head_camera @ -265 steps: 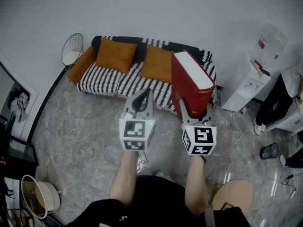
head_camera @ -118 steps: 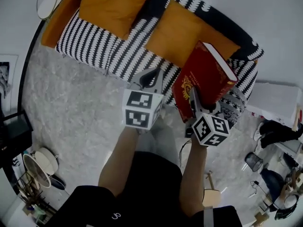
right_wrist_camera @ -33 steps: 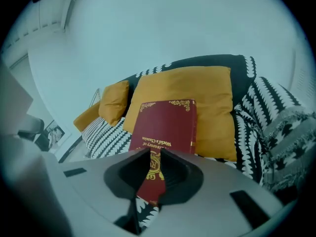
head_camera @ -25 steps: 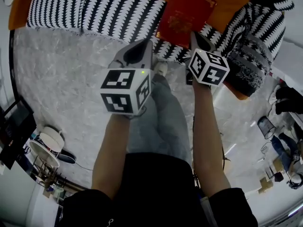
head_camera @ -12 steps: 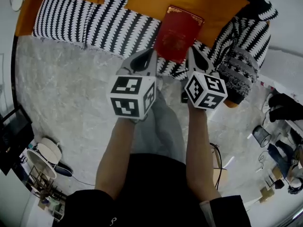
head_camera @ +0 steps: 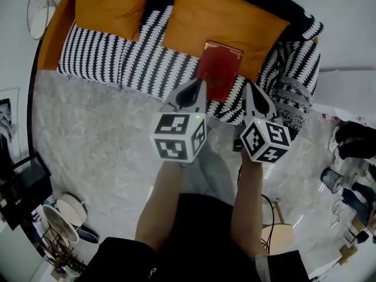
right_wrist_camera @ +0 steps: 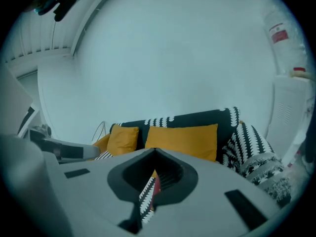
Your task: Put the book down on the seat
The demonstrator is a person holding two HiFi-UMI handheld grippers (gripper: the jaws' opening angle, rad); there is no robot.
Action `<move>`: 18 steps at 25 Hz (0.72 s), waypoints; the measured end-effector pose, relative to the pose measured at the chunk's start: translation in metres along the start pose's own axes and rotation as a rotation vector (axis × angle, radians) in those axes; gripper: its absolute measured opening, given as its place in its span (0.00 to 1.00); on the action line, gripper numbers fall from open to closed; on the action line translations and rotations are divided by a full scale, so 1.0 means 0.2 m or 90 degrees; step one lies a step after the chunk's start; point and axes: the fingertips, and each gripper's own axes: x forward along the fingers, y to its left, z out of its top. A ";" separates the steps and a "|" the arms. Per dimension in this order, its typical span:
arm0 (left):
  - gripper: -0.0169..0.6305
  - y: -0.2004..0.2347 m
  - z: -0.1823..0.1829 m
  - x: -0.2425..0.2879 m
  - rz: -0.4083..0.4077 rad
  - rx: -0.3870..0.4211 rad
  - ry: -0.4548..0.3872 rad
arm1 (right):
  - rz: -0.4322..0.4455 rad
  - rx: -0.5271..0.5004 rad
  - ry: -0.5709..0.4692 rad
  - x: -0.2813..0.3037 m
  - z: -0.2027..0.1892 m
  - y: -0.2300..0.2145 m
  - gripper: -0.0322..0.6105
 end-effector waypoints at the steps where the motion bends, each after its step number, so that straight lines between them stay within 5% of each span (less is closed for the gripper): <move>1: 0.04 -0.03 0.03 0.00 -0.005 0.005 -0.007 | -0.002 0.004 -0.013 -0.03 0.05 0.00 0.07; 8: 0.04 -0.20 0.26 -0.08 -0.032 0.048 -0.054 | -0.004 -0.006 -0.081 -0.22 0.35 0.02 0.07; 18: 0.04 -0.36 0.75 -0.35 -0.039 0.132 -0.188 | 0.029 -0.052 -0.209 -0.42 0.88 0.21 0.07</move>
